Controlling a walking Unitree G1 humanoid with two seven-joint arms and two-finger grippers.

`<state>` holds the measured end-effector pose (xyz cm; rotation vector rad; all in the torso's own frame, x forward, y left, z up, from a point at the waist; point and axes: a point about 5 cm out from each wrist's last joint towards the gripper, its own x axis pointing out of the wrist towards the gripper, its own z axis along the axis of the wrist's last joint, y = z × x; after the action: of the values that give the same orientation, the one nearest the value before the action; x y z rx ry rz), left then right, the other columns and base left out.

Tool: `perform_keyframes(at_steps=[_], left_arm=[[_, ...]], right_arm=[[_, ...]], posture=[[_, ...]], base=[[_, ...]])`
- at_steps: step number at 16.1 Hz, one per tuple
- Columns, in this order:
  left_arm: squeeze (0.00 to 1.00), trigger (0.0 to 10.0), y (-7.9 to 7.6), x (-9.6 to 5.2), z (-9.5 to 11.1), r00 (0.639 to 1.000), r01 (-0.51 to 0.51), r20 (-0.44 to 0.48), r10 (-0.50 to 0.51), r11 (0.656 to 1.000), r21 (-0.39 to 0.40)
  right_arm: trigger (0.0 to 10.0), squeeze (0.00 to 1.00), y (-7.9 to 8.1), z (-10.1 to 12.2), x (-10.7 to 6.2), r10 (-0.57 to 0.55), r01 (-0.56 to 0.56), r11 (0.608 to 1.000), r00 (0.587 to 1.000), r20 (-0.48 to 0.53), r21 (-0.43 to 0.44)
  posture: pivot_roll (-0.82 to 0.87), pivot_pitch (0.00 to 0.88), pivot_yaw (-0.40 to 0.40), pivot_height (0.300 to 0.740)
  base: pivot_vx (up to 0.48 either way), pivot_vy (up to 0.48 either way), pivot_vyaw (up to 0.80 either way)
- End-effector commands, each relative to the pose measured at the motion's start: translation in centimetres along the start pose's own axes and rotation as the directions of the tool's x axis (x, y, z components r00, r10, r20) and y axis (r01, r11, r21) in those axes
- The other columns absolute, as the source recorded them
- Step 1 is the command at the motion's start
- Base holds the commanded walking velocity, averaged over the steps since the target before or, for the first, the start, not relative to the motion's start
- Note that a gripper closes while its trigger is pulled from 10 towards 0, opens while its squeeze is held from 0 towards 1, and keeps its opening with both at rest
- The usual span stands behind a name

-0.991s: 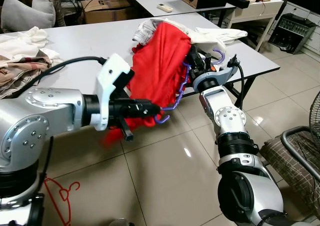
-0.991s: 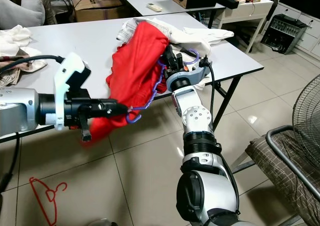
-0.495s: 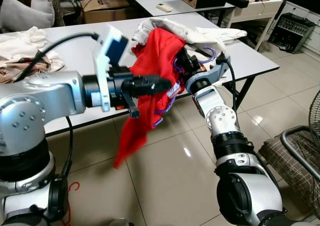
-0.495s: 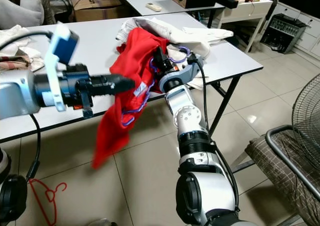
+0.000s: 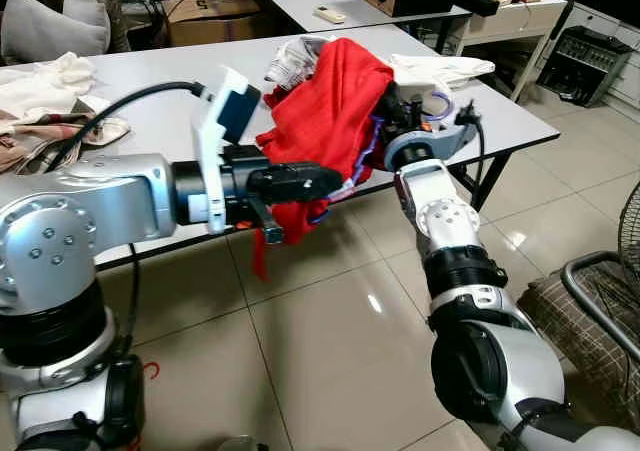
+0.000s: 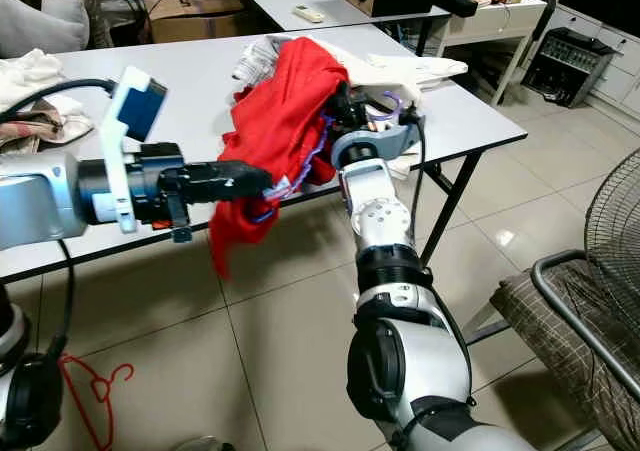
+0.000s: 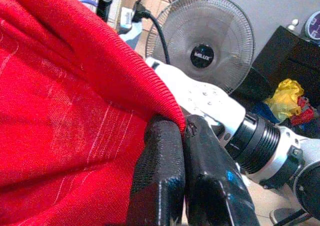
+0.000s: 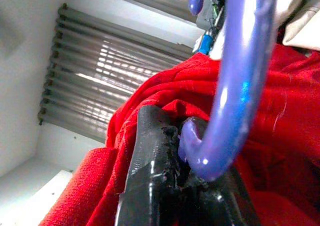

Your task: Hang hanger

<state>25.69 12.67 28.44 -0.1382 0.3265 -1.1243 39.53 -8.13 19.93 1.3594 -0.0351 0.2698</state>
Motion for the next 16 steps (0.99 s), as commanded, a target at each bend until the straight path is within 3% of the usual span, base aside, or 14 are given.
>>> perform_keyframes(at_steps=[1,5,10,11,13,15,16], left_arm=[[0.0,0.0,-0.8,0.1,0.4,0.999,0.042,-0.001,-0.042,0.999,0.029],[0.0,0.0,-1.1,0.6,0.7,0.998,0.056,0.022,-0.057,0.998,0.027],[0.0,0.0,-1.4,0.7,3.7,0.973,0.132,0.194,-0.128,0.991,-0.006],[0.0,0.0,-1.0,0.6,4.2,0.968,0.119,0.227,-0.111,0.993,-0.022],[0.0,0.0,1.2,0.1,5.5,0.948,-0.055,0.309,0.075,0.996,-0.071],[0.0,0.0,2.5,-0.4,5.7,0.925,-0.187,0.323,0.202,0.979,-0.079],[0.0,0.0,2.5,-0.5,5.8,0.925,-0.188,0.322,0.202,0.979,-0.076]], right_arm=[[10.0,0.0,1.6,-2.2,0.6,0.029,-0.029,0.997,1.0,-0.008,0.065],[10.0,0.0,1.3,-1.6,1.3,-0.023,0.02,0.997,0.999,0.032,0.075],[10.0,0.0,0.6,-3.6,0.9,-0.02,0.008,0.978,0.998,-0.058,-0.207],[10.0,0.0,0.7,-3.9,0.8,-0.01,-0.009,0.971,0.997,-0.077,-0.24],[10.0,0.0,0.7,-5.4,0.0,0.045,-0.127,0.928,0.971,-0.233,-0.35],[10.0,0.0,1.5,-5.5,-1.1,0.114,-0.229,0.92,0.933,-0.342,-0.317],[10.0,0.0,2.0,-4.7,-1.7,0.142,-0.259,0.913,0.927,-0.348,-0.316]], posture=[[0.05,0.0,-0.037,0.74],[0.06,0.0,-0.04,0.74],[0.06,0.0,-0.03,0.74],[0.06,0.0,-0.03,0.74],[0.04,0.0,-0.026,0.74],[0.03,0.0,-0.026,0.74],[0.02,0.0,-0.026,0.74]], base=[[0.0,0.0,0.0],[0.0,0.0,0.0],[0.0,0.0,0.0],[0.0,0.0,0.0],[0.0,0.0,0.0],[0.0,0.0,0.0],[0.0,0.0,0.0]])
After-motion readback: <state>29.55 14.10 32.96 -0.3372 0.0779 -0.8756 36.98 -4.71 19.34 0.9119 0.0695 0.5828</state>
